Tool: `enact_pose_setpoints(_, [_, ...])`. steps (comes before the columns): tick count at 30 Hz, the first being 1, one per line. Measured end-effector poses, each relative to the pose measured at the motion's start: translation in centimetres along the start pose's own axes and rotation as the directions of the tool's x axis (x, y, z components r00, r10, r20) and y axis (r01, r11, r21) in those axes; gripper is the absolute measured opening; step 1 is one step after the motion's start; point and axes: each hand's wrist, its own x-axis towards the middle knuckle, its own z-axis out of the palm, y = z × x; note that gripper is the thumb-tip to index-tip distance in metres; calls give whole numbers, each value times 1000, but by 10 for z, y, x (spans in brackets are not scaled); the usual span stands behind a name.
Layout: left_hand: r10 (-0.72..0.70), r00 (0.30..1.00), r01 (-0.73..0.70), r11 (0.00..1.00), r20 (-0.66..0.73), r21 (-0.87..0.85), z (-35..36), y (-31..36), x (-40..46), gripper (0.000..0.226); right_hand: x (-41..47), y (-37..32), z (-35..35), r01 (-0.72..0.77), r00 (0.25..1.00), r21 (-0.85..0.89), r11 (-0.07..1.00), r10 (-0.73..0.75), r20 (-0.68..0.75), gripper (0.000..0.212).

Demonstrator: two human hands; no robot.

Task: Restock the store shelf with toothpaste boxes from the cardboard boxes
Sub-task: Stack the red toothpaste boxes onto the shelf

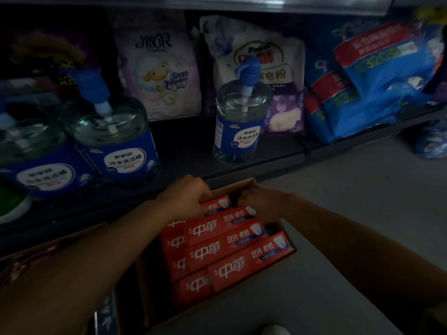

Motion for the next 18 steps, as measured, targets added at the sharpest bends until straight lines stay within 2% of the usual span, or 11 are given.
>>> enact_pose_setpoints(6, [-8,1000,8,1000,0,-1,-13,-9,-13,24,0,-1,-3,36,999,49,998,-38,26,26])
enact_pose_setpoints(7, [-10,1000,10,1000,0,8,-15,-11,-15,26,1,-2,-5,32,997,38,999,-35,71,32])
enact_pose_setpoints(10, [-17,999,19,999,-31,42,-21,-17,-23,34,1,-5,-11,32,988,-47,998,-24,153,72])
enact_pose_setpoints(11, [-18,999,20,999,-40,45,-23,-19,-25,34,0,-6,-13,40,988,-78,996,-27,150,74])
enact_pose_setpoints(15, [-24,999,25,999,-43,39,-29,-21,-30,39,-1,-6,-14,36,995,-100,994,-26,99,58])
enact_pose_setpoints(18, [-14,998,16,999,-60,35,-36,-19,-33,38,-11,-6,-21,38,998,-88,995,-33,60,58])
